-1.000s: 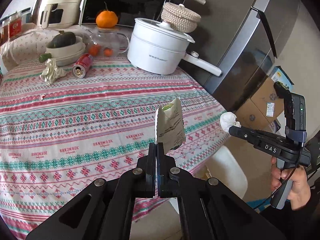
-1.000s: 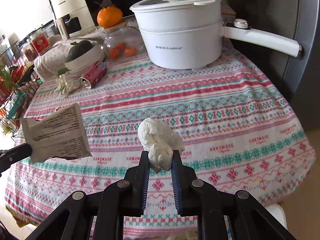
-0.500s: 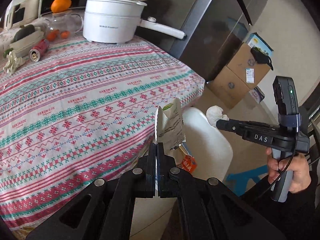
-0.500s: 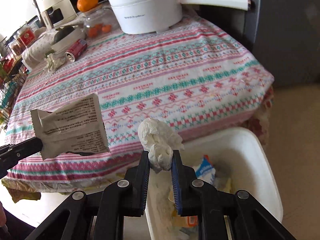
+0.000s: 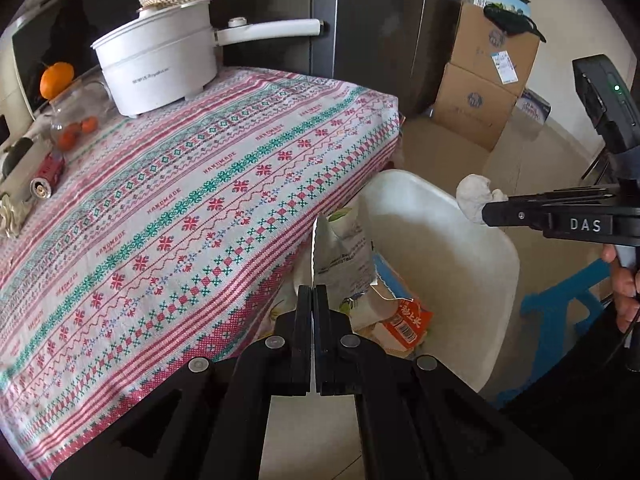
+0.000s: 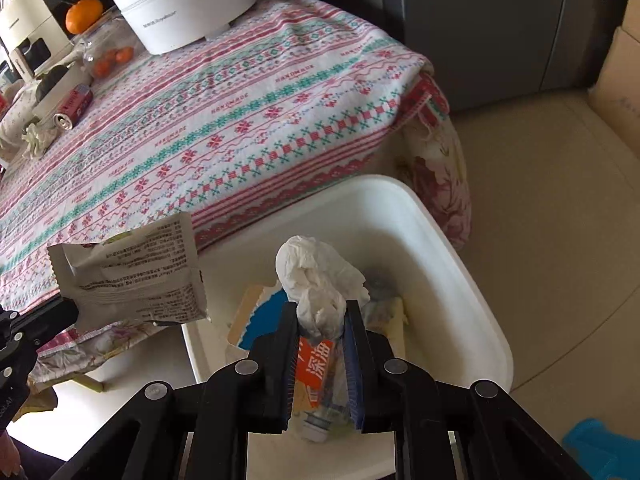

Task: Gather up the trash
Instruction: 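Carry the wrapper and tissue over the white bin, then open both grippers to drop the paper wrapper and tissue into the bin, then move both empty grippers back over the table, then grasp the crumpled white paper with the left gripper, then grasp the red soda can with the right gripper, then carry the crumpled paper and red can over the white bin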

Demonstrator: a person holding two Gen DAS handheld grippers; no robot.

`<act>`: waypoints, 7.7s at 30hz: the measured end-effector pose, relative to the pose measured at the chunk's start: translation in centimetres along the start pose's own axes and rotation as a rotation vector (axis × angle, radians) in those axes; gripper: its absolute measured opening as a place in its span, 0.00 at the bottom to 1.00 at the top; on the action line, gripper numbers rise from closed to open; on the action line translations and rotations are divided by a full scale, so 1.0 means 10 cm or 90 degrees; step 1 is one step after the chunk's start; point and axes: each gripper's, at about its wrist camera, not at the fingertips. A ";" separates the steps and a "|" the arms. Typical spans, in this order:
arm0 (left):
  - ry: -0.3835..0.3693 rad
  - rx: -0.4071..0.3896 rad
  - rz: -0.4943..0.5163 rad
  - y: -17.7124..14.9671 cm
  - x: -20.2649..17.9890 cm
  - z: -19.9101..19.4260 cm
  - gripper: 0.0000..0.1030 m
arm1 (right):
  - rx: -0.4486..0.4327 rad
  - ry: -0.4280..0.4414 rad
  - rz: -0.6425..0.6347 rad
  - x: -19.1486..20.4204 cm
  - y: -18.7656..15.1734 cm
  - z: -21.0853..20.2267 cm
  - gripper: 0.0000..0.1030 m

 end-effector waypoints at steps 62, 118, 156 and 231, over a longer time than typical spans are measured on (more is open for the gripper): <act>-0.068 0.011 -0.062 0.06 0.11 -0.11 0.65 | 0.064 -0.002 0.045 -0.32 -0.16 0.17 0.22; 0.146 -0.177 -0.405 0.14 4.67 -0.47 0.82 | -0.009 0.019 -0.149 2.28 1.27 0.68 0.77; 0.127 -0.162 -0.394 -0.39 4.63 -1.02 0.11 | -0.017 0.169 -0.101 4.24 2.29 1.87 0.77; -0.125 0.021 -0.091 0.22 -0.07 -0.01 0.11 | 0.179 -0.001 0.131 -0.46 -0.15 0.57 0.55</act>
Point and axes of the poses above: each gripper's, at about its wrist camera, not at the fingertips, and z roughly the way its jaws point, x to its left, y to its top, and after that the axes turned 5 degrees about -y, right-handed
